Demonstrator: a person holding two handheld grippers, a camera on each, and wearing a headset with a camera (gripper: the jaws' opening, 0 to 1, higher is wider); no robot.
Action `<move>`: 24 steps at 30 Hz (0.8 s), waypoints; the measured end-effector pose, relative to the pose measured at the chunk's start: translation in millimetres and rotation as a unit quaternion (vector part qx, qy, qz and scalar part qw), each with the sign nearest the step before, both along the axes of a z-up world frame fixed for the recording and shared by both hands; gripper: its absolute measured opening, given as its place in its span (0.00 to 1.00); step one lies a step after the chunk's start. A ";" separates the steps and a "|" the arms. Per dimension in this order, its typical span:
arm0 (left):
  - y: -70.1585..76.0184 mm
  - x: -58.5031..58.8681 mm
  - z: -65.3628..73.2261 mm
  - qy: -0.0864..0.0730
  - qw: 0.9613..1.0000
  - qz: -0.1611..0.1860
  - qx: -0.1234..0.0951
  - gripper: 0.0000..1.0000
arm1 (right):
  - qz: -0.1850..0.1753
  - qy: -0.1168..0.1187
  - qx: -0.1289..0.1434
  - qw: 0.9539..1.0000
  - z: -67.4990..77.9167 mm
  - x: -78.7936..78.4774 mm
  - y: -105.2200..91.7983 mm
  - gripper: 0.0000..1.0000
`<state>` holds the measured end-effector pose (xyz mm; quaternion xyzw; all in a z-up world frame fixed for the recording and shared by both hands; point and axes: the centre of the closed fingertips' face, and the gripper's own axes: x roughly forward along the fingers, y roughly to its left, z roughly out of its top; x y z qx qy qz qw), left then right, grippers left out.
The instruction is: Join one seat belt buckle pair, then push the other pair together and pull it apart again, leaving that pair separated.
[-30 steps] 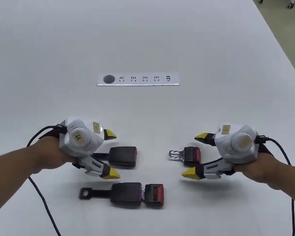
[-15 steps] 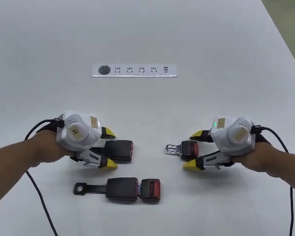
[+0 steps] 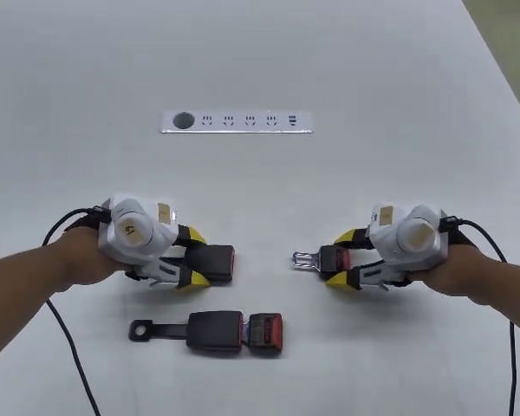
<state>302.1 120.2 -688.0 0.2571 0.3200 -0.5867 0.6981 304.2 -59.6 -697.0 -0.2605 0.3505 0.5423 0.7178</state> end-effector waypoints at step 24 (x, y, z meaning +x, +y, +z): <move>-1.8 0.0 0.3 0.002 1.000 -0.008 0.010 0.35 | 0.040 0.015 -0.050 0.998 1.6 0.1 7.8 0.34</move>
